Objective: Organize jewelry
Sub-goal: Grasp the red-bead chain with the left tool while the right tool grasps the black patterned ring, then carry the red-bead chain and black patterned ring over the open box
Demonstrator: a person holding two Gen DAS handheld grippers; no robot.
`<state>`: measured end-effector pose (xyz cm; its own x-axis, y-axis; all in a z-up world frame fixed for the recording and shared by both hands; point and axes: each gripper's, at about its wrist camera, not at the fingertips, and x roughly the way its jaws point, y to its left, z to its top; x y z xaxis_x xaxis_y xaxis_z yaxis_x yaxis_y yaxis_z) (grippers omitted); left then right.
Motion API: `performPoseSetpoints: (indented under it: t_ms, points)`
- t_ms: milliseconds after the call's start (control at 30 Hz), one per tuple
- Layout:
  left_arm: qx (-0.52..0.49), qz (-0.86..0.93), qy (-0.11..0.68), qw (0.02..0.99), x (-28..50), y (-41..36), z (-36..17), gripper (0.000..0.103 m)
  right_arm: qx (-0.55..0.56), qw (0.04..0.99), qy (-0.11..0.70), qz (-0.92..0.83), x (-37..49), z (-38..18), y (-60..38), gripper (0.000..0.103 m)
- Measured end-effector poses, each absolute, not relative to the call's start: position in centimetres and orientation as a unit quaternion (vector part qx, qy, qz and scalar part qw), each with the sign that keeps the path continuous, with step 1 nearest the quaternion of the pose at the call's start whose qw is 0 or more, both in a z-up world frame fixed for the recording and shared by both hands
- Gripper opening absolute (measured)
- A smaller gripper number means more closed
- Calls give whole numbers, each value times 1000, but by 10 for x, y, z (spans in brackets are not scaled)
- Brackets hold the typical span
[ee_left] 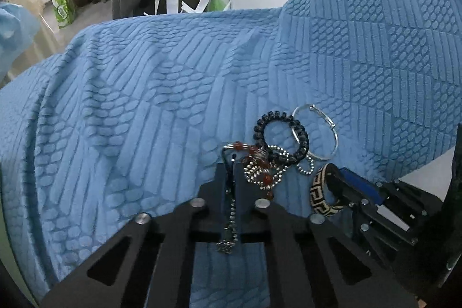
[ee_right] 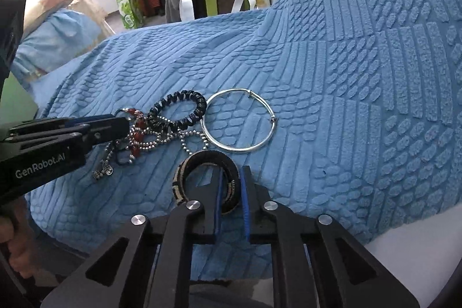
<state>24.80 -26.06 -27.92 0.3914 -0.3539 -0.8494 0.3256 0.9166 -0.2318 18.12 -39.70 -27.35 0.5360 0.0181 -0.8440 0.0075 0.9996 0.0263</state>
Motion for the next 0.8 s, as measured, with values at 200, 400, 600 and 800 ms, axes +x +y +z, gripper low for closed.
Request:
performPoseSetpoints:
  t_ms: [200, 400, 600, 800]
  points:
    - [-18, -213, 504, 837, 243, -257, -272, 2, 33, 881, 471, 11, 181, -265, -398, 6]
    - [-32, -211, 494, 843, 236, -244, -253, 2, 41, 887, 459, 12, 178, -251, -396, 6]
    - [-35, -214, 479, 850, 225, -236, -237, 2, 27, 894, 447, 11, 177, -237, -386, 6]
    - [-41, -207, 472, 856, 217, -221, -228, 2, 23, 899, 436, 19, 176, -228, -374, 6]
